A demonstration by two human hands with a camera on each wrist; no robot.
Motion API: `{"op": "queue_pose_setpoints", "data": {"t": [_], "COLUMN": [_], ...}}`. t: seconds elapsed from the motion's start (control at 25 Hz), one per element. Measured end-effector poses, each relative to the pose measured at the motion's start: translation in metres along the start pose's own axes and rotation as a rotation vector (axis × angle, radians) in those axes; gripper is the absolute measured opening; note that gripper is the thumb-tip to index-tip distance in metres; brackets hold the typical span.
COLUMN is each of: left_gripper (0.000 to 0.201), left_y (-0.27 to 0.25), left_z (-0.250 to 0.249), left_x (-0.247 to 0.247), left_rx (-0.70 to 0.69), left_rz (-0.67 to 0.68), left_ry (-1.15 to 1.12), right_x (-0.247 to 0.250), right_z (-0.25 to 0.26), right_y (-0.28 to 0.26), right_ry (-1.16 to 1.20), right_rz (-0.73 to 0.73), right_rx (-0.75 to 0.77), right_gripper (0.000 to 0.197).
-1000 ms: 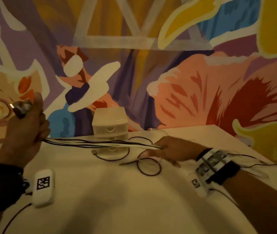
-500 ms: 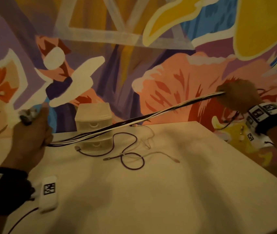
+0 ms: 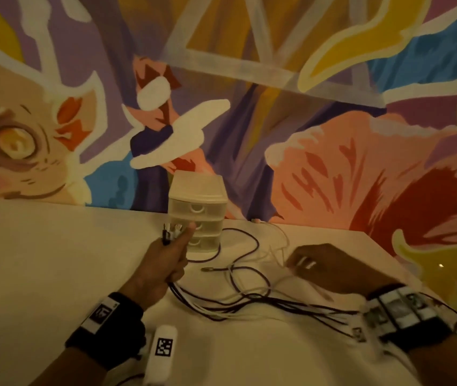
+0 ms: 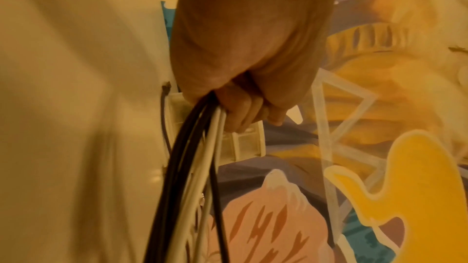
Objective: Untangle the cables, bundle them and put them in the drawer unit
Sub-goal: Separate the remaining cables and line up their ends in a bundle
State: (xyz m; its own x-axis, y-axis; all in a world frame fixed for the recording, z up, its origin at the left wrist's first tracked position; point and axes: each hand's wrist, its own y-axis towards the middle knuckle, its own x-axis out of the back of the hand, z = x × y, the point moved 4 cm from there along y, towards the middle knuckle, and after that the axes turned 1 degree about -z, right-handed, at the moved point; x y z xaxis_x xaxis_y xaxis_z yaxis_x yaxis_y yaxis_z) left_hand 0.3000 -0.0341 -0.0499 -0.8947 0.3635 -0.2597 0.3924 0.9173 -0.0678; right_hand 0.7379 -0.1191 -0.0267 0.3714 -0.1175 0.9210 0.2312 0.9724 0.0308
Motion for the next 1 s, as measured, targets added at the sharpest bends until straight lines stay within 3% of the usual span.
{"op": "queue_pose_setpoints", "data": {"t": [0.08, 0.12, 0.16, 0.24, 0.28, 0.36, 0.4, 0.44, 0.56, 0.6, 0.64, 0.76, 0.8, 0.88, 1.0], "left_gripper": [0.046, 0.047, 0.047, 0.048, 0.048, 0.047, 0.046, 0.046, 0.048, 0.049, 0.051, 0.054, 0.055, 0.057, 0.056], "left_y": [0.001, 0.0, 0.0, -0.001, 0.0, 0.0, 0.0, 0.0, 0.001, 0.002, 0.004, 0.007, 0.007, 0.009, 0.009], "left_z": [0.011, 0.016, 0.02, 0.023, 0.022, 0.018, 0.017, 0.016, 0.018, 0.019, 0.019, 0.022, 0.023, 0.024, 0.024], "left_x": [0.009, 0.013, 0.018, 0.021, 0.023, 0.025, 0.025, 0.026, 0.028, 0.03, 0.032, 0.033, 0.033, 0.033, 0.032], "left_rx": [0.05, 0.075, 0.085, 0.087, 0.079, 0.065, 0.063, 0.066, 0.072, 0.067, 0.06, 0.072, 0.077, 0.083, 0.093], "left_rz": [-0.015, -0.028, -0.035, -0.03, -0.03, -0.026, -0.027, -0.028, -0.045, -0.054, -0.066, -0.08, -0.087, -0.101, -0.091], "left_ry": [0.031, 0.042, 0.043, 0.035, 0.024, 0.008, 0.007, 0.012, 0.029, 0.038, 0.05, 0.1, 0.117, 0.138, 0.146], "right_x": [-0.055, -0.07, -0.078, -0.085, -0.077, -0.061, -0.051, -0.043, -0.074, -0.081, -0.08, -0.059, -0.057, -0.062, -0.064], "right_z": [0.162, 0.195, 0.194, 0.204, 0.206, 0.203, 0.198, 0.199, 0.201, 0.197, 0.196, 0.168, 0.156, 0.137, 0.125], "right_y": [-0.071, -0.075, -0.06, -0.059, -0.054, -0.056, -0.053, -0.05, -0.072, -0.077, -0.075, -0.054, -0.05, -0.046, -0.034], "right_ry": [-0.049, -0.152, -0.077, -0.011, 0.083, 0.419, 0.555, 0.588, 0.276, 0.229, 0.28, 0.511, 0.541, 0.569, 0.637], "right_rz": [0.069, 0.057, 0.182, 0.151, 0.064, -0.204, -0.24, -0.143, 0.623, 0.698, 0.64, 0.036, -0.098, -0.188, -0.188], "right_rx": [0.16, 0.258, 0.244, 0.237, 0.258, 0.288, 0.282, 0.278, 0.254, 0.249, 0.25, 0.166, 0.108, 0.025, -0.061], "right_gripper": [0.022, 0.033, 0.037, 0.02, 0.008, 0.018, 0.018, 0.017, 0.009, 0.012, 0.013, 0.02, 0.017, 0.01, 0.011]}}
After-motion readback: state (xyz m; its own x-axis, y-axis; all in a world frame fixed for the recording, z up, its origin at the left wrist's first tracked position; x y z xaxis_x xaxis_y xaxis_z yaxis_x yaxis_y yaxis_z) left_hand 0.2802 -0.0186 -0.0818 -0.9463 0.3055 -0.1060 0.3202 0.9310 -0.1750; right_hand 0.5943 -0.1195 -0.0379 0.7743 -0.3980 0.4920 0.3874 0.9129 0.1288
